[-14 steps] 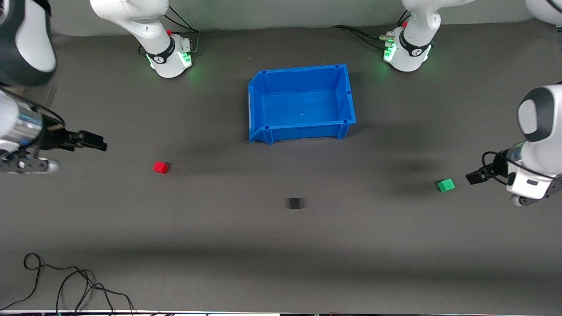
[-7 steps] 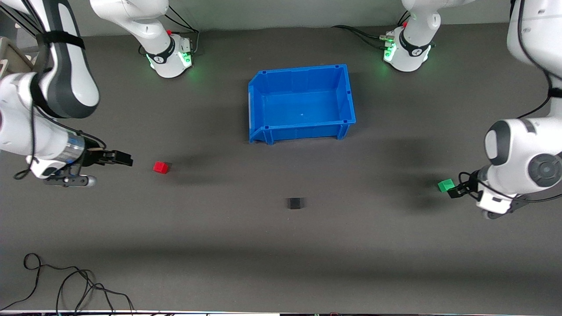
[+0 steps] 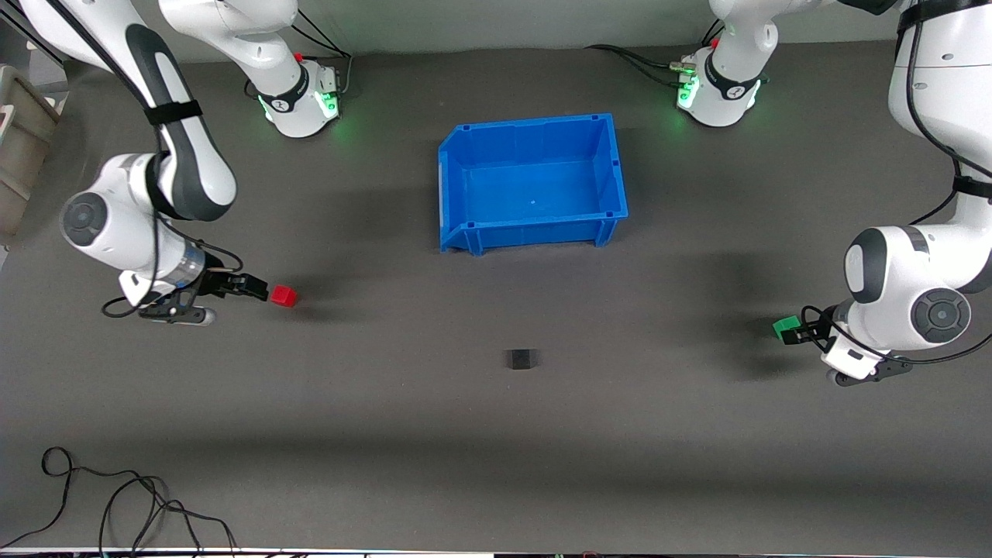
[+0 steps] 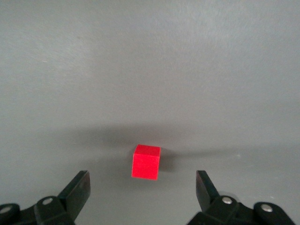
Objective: Attach green and red cubes to black cube
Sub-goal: 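Lower the right gripper over the red cube and close it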
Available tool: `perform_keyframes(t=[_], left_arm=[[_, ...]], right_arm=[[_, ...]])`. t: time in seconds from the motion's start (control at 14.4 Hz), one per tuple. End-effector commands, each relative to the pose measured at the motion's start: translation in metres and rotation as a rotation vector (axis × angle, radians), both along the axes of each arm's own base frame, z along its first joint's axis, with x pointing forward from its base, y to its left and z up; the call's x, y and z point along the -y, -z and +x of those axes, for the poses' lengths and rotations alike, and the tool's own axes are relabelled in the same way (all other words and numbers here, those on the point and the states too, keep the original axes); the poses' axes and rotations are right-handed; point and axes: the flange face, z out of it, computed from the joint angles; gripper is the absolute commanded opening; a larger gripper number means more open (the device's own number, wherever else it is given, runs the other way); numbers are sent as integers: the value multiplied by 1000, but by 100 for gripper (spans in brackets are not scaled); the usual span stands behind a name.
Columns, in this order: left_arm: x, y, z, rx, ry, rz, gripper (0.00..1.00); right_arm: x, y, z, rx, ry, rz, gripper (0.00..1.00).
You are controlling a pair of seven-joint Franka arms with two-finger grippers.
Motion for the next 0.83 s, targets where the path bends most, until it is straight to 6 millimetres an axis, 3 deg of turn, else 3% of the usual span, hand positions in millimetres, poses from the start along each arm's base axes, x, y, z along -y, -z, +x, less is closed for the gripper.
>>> perform_keyframes(t=[0.0,0.28,0.42,0.56,0.77], left_arm=[[5,0,-1,-7,-31,-44,73],[0,6,0,12,-37,-71,71],[3,26,-2,-5,-27,-71,70],[0,32,-4,-12,-16,-58,62],[-4,40,0,17,-11,-55,63]], right_arm=[[1,28,-4,22,47,8,100],[1,64,-7,21,78,9,100],[-8,77,-7,19,85,13,99],[-28,87,-9,9,92,22,99],[-41,97,-10,13,106,15,98]])
